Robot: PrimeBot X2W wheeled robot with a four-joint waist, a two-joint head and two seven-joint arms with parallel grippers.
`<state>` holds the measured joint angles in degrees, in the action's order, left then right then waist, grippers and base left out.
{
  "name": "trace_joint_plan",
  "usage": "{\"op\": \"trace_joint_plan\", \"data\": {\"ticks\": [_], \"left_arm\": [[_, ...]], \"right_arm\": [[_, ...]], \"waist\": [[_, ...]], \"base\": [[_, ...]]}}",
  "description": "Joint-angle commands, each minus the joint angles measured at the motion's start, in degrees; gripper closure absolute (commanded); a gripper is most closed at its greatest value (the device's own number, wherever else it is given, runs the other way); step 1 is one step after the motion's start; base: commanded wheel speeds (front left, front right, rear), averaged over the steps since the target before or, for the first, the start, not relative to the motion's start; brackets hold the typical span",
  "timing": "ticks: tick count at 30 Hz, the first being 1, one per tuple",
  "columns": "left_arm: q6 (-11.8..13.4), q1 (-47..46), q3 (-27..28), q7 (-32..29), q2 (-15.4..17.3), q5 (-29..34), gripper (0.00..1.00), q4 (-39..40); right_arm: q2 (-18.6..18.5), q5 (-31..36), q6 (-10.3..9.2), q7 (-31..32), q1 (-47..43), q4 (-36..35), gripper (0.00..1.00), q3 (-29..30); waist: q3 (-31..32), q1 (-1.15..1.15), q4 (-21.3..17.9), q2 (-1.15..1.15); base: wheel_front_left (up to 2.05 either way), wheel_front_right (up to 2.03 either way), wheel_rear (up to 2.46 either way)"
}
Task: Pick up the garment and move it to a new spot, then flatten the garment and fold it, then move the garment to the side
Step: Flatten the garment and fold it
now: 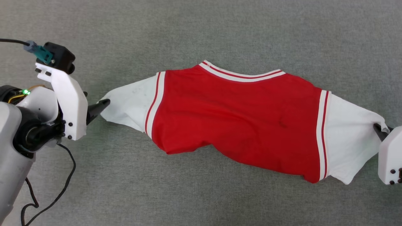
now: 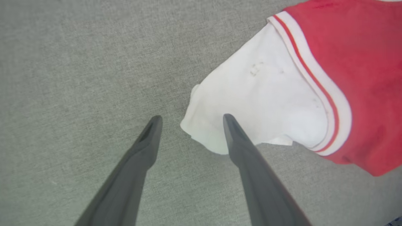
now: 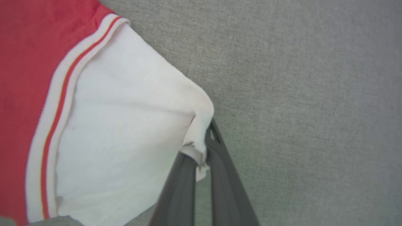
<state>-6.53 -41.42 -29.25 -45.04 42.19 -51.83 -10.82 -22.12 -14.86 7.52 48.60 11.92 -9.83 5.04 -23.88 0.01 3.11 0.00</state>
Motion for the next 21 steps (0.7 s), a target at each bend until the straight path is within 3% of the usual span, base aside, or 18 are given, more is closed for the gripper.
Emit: {"op": "trace_joint_plan", "data": {"ticks": [1, 9, 17, 18, 19, 21], "left_arm": [[-0.16, -0.72, -0.37, -0.59, -0.17, -0.26, 0.0, -0.24], [-0.81, -2.52, -4.26, -3.4, 1.07, -0.02, 0.0, -2.25], [-0.73, -2.61, -7.83, -3.58, 0.82, 1.7, 0.0, -5.97], [-0.74, -2.34, -8.38, -4.26, 0.6, 1.4, 0.85, -6.59], [-0.75, -1.98, -8.88, -4.74, 0.4, 1.02, 1.0, -7.01], [-0.82, -1.49, -9.68, -5.21, 0.12, 0.34, 1.0, -7.15]], "right_arm": [[0.19, 0.4, -0.06, -0.18, 1.14, -0.33, 1.0, 0.06], [1.64, -0.3, -0.06, -0.84, 2.32, -0.91, 1.0, -0.59], [0.76, 0.33, -0.06, -1.32, 2.69, -1.86, 1.0, -0.56], [0.69, 0.37, -0.06, -1.31, 2.67, -1.94, 1.0, -0.55], [0.66, 0.37, -0.06, -1.36, 2.64, -1.97, 1.0, -0.56], [0.66, 0.41, -0.06, -1.44, 2.61, -1.95, 1.0, -0.67]], "waist": [[-0.76, -0.01, -0.57, 0.0], [-2.5, -0.01, -1.78, 0.0], [-4.15, -0.01, -2.19, 0.0], [-4.28, -0.01, -2.2, 0.0], [-4.38, -0.01, -2.21, 0.0], [-4.41, -0.01, -2.19, 0.0]], "base": [[0.0, 0.0, 0.0], [0.0, 0.0, 0.0], [0.0, 0.0, 0.0], [0.0, 0.0, 0.0], [0.0, 0.0, 0.0], [0.0, 0.0, 0.0]]}}
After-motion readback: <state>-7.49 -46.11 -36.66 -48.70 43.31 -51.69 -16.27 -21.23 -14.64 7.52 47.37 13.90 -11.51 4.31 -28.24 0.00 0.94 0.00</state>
